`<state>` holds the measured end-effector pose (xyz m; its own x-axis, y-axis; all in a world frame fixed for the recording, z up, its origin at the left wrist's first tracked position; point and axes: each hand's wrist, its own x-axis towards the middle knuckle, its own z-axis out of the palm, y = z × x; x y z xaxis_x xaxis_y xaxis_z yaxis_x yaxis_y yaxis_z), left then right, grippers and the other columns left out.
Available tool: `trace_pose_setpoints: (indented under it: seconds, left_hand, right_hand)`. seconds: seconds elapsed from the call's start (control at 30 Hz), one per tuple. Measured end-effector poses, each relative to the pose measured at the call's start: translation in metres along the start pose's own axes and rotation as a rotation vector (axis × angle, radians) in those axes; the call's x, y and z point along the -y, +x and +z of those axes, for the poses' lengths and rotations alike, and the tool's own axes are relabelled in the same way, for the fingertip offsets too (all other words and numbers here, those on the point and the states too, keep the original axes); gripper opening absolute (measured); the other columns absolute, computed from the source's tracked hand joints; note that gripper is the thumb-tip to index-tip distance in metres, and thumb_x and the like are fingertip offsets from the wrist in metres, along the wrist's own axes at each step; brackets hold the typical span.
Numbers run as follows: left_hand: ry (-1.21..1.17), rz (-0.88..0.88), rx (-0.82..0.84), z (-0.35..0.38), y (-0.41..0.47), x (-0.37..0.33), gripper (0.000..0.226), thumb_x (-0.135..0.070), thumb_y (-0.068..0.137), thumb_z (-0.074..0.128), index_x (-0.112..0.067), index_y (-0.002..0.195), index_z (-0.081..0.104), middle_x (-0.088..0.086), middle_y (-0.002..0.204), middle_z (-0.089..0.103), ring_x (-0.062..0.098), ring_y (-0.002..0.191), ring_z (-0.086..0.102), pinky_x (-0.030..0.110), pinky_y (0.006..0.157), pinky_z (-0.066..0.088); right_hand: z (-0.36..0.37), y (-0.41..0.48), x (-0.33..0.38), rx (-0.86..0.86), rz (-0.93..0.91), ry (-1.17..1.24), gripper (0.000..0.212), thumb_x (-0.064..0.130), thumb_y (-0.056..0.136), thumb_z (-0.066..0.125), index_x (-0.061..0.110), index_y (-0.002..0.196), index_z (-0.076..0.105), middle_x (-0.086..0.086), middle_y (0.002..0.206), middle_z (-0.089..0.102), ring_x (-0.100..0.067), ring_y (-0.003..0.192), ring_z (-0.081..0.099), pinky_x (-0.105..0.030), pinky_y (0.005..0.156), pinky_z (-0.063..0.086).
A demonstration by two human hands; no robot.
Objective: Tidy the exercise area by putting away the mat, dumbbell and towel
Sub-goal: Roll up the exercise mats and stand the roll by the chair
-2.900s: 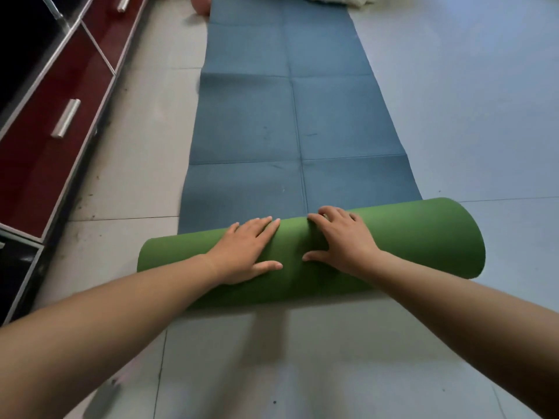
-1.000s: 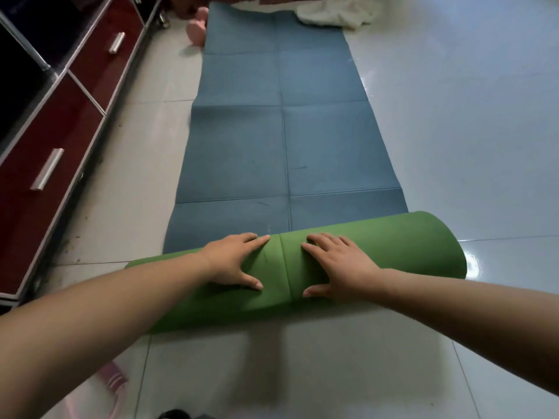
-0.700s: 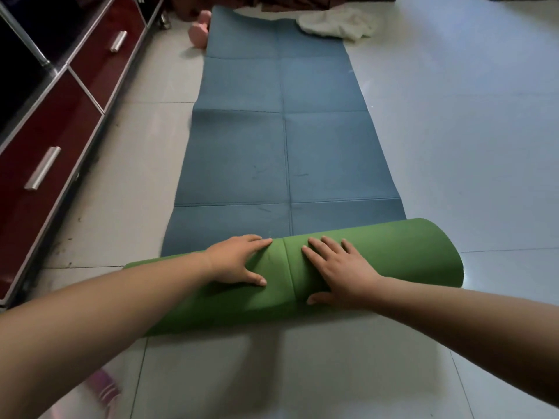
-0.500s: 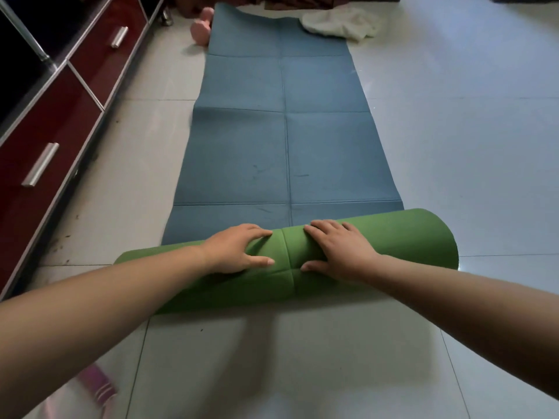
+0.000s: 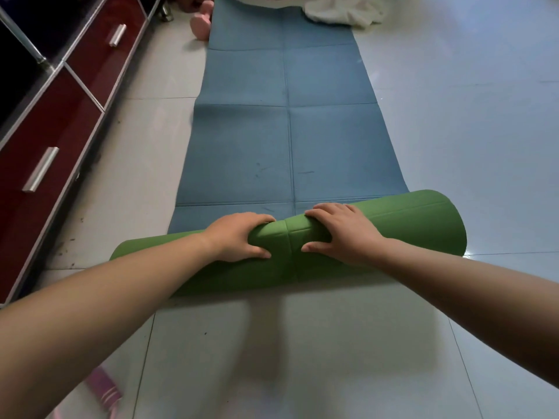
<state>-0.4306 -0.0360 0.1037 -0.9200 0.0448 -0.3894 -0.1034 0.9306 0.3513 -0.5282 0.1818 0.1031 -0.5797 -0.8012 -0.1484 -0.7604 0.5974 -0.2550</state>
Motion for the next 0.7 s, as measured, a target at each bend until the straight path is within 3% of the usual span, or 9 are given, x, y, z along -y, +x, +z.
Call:
trace_pose_setpoints:
  seconds: [0.17, 0.4, 0.57, 0.7]
  left_hand:
    - [0.004, 0.023, -0.015, -0.002, 0.003, 0.004, 0.068, -0.048, 0.078, 0.067, -0.032, 0.138, 0.038, -0.007, 0.136, 0.05, 0.016, 0.123, 0.046, 0.032, 0.099, 0.039]
    - [0.028, 0.105, -0.033, -0.029, 0.033, 0.006, 0.057, -0.046, 0.081, 0.066, -0.034, 0.133, 0.045, -0.009, 0.13, 0.054, 0.016, 0.118, 0.049, 0.034, 0.095, 0.042]
    - [0.031, 0.211, -0.196, -0.026, 0.057, 0.0, 0.062, -0.041, 0.078, 0.07, -0.034, 0.134, 0.045, -0.009, 0.135, 0.048, 0.016, 0.12, 0.048, 0.033, 0.096, 0.041]
    - [0.086, 0.195, -0.275, -0.004, 0.053, 0.007, 0.063, -0.043, 0.083, 0.063, -0.033, 0.141, 0.038, -0.003, 0.147, 0.039, 0.019, 0.133, 0.036, 0.037, 0.108, 0.029]
  right_hand:
    - [-0.005, 0.002, -0.004, 0.016, 0.022, -0.029, 0.074, 0.07, 0.076, 0.053, 0.027, 0.136, 0.04, 0.005, 0.138, 0.046, -0.016, 0.128, 0.04, -0.034, 0.105, 0.026]
    - [-0.012, 0.012, -0.014, -0.018, 0.145, -0.068, 0.059, 0.071, 0.079, 0.045, 0.03, 0.122, 0.049, 0.004, 0.119, 0.059, -0.019, 0.112, 0.051, -0.037, 0.088, 0.037]
    - [-0.011, 0.014, -0.026, -0.026, 0.282, -0.017, 0.071, 0.07, 0.077, 0.05, 0.027, 0.133, 0.042, 0.002, 0.133, 0.05, -0.02, 0.122, 0.045, -0.041, 0.099, 0.035]
    - [-0.012, 0.018, -0.011, 0.003, 0.32, -0.09, 0.073, 0.065, 0.079, 0.053, 0.026, 0.138, 0.036, 0.0, 0.142, 0.039, -0.021, 0.131, 0.036, -0.04, 0.105, 0.03]
